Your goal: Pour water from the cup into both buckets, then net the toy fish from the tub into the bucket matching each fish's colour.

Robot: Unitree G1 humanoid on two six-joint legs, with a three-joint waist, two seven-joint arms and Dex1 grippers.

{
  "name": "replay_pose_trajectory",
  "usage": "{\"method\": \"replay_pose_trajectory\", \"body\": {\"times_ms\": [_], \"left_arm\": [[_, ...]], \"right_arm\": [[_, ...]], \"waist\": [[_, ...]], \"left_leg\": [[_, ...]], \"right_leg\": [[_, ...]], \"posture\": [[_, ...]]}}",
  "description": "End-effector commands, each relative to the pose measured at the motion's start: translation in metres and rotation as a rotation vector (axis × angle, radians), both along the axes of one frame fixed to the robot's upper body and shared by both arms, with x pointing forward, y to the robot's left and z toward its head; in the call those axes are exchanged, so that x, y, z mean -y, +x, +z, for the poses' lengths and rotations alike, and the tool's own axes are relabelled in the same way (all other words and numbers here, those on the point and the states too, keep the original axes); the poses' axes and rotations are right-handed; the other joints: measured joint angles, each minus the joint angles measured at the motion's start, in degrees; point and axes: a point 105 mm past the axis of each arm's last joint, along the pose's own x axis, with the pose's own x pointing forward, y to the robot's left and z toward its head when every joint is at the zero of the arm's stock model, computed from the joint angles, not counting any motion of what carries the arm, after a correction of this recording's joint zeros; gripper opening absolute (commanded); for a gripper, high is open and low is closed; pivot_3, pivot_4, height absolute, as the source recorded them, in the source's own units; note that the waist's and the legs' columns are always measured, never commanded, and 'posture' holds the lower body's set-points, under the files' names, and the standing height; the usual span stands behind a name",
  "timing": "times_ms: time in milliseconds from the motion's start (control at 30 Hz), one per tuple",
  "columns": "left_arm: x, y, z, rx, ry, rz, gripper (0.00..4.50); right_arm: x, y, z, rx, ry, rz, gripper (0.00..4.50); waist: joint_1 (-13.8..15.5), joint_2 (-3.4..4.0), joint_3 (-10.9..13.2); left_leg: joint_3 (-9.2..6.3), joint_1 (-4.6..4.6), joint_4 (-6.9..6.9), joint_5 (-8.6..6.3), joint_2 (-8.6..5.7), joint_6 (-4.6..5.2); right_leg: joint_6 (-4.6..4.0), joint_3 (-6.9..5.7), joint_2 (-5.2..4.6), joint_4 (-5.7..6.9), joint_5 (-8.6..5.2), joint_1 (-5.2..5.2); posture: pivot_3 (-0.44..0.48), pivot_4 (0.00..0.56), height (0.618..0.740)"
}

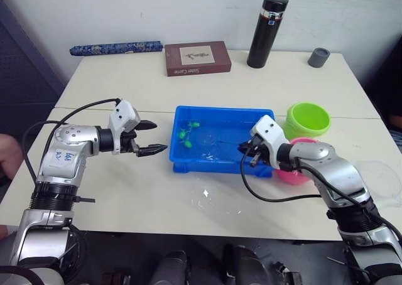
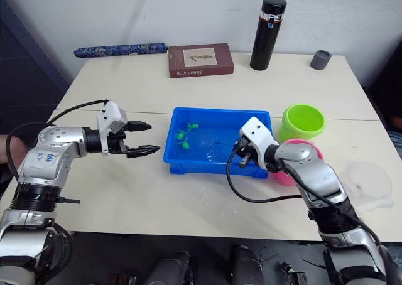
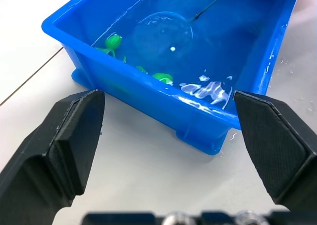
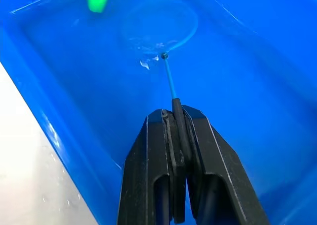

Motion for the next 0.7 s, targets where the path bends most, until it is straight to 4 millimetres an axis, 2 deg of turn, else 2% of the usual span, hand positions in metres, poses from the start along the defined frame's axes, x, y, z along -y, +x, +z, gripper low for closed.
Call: {"method": "replay_pose_trajectory", "body": {"times_ms": [33, 200, 333, 700], "left_arm": [[-0.006, -0.002, 0.010, 0.037, 0.022, 0.002, 4.45], [-0.012, -0.002, 0.013, 0.055, 0.034, 0.022, 4.45], [-0.014, -0.003, 0.014, 0.060, 0.034, 0.031, 4.45], [-0.016, -0.006, 0.013, 0.060, 0.034, 0.042, 4.45]], "right_arm": [[-0.008, 0.007, 0.011, 0.056, -0.001, 0.024, 0.00], [-0.024, 0.014, 0.010, 0.065, -0.007, 0.065, 0.00], [-0.037, 0.009, 0.010, 0.057, 0.009, 0.109, 0.00], [-0.048, 0.004, 0.012, 0.057, 0.023, 0.148, 0.00]], "waist": [[-0.10, 0.00, 0.00], [-0.48, 0.00, 0.00], [-0.81, 0.00, 0.00], [-1.17, 0.01, 0.00]], "left_leg": [[0.00, 0.00, 0.00, 0.00, 0.00, 0.00], [-0.02, 0.00, -0.01, 0.00, 0.01, 0.00], [-0.06, 0.00, -0.02, 0.00, 0.00, 0.00], [-0.07, 0.00, -0.02, 0.00, 0.00, -0.01]], "right_leg": [[0.00, -0.01, 0.00, 0.00, 0.00, 0.00], [-0.02, -0.01, 0.00, 0.03, -0.01, -0.01], [-0.02, -0.03, 0.00, 0.05, -0.01, -0.01], [-0.04, -0.03, -0.01, 0.08, -0.02, -0.03]], "posture": [[0.000, 0.150, 0.740], [0.000, 0.150, 0.740], [0.000, 0.150, 0.740], [0.000, 0.150, 0.740]]}}
